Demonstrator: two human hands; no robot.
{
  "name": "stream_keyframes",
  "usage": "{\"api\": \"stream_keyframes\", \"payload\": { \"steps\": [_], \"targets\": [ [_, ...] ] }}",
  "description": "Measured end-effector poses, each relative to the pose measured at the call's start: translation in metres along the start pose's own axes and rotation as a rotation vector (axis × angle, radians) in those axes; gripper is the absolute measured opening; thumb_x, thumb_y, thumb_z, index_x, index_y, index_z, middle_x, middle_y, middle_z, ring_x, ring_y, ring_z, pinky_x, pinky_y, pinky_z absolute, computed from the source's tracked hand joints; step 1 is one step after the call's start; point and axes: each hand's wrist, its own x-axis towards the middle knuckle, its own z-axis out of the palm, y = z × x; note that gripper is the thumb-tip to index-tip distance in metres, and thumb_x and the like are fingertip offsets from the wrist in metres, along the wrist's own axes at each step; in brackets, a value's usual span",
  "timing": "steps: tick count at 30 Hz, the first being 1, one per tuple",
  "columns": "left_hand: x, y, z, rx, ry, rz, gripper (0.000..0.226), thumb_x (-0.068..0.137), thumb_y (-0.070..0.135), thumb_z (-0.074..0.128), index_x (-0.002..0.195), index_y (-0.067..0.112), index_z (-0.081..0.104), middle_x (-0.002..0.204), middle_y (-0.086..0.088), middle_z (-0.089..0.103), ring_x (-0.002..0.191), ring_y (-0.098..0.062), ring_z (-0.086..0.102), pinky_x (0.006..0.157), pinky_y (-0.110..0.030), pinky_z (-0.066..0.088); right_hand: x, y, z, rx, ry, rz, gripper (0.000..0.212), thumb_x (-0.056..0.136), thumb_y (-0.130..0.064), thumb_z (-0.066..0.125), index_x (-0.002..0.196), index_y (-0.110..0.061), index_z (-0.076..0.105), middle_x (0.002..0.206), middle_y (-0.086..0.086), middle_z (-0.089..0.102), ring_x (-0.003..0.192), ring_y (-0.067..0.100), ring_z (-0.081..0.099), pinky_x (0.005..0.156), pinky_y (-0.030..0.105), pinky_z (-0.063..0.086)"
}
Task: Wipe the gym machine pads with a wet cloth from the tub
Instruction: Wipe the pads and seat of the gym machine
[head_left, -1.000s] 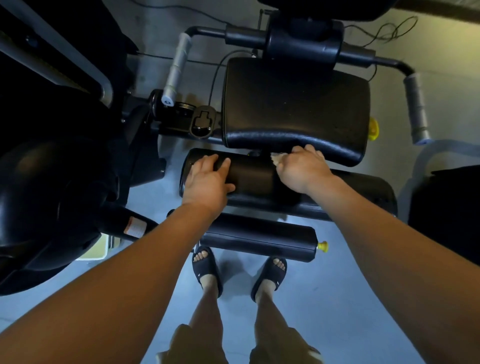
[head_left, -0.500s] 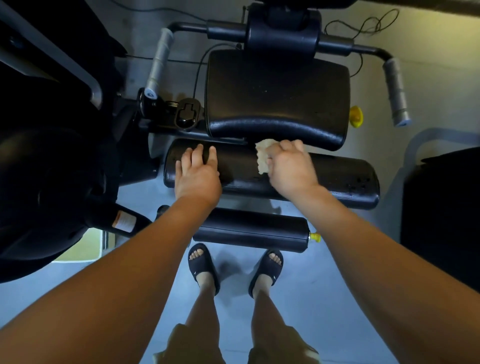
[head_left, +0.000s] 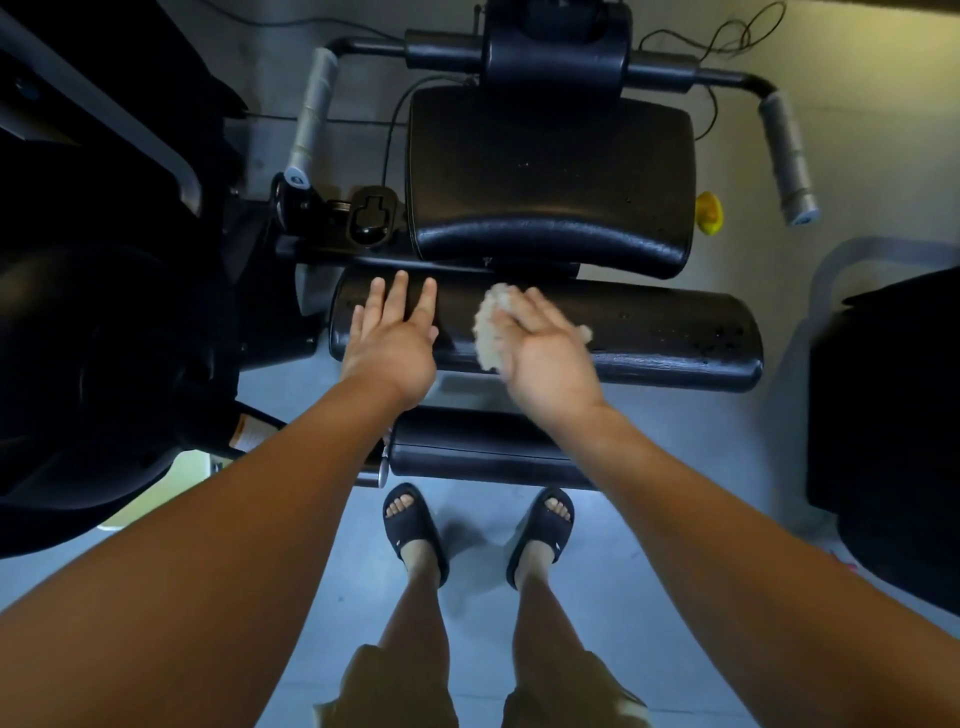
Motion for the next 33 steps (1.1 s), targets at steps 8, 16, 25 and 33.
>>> {"api": "stream_keyframes", "payload": {
  "steps": [8,16,25,33],
  "targets": [
    [0.001,0.002,-0.002,0.084,-0.034,-0.010,0.065,0.109,0.024,0.027,0.157,0.035,-0.016,0.164,0.004,-0.028,0.150,-0.022,-0.028,0.125,-0.045,-0.007,-0.034,0.031,0.010,-0.172,0.164,-0.071,0.069,0.091,-0.013,0.073,0.153,-0.021,0.044,0.160,0.007,0.041,0.148,0.031,0.037,0.121,0.049,0.031],
    [-0.006,0.003,-0.009,0.087,-0.033,0.011,0.063,0.109,0.027,0.027,0.158,0.032,-0.011,0.166,0.002,-0.022,0.152,-0.022,-0.022,0.125,-0.044,-0.004,-0.039,-0.006,0.034,-0.204,0.295,-0.072,0.072,0.088,0.003,0.053,0.157,-0.003,0.031,0.166,0.018,0.024,0.154,0.037,0.020,0.127,0.047,0.016],
    [-0.013,0.038,-0.008,0.024,0.129,0.124,0.062,0.103,0.051,0.036,0.155,0.018,0.028,0.158,-0.005,0.023,0.142,-0.032,0.019,0.121,-0.049,0.017,-0.058,0.050,0.010,-0.481,0.381,-0.062,0.069,0.090,-0.028,0.071,0.153,-0.020,0.045,0.138,0.011,0.049,0.111,0.035,0.041,0.092,0.049,0.033],
    [-0.014,0.088,-0.004,0.055,0.083,0.159,0.060,0.100,0.059,0.040,0.149,0.025,0.035,0.151,-0.004,0.029,0.138,-0.032,0.023,0.117,-0.058,0.023,-0.079,0.107,-0.023,-0.319,0.216,0.079,0.073,0.085,-0.007,0.069,0.153,-0.013,0.044,0.121,0.017,0.052,0.095,0.035,0.041,0.078,0.047,0.049]
  ]
}}
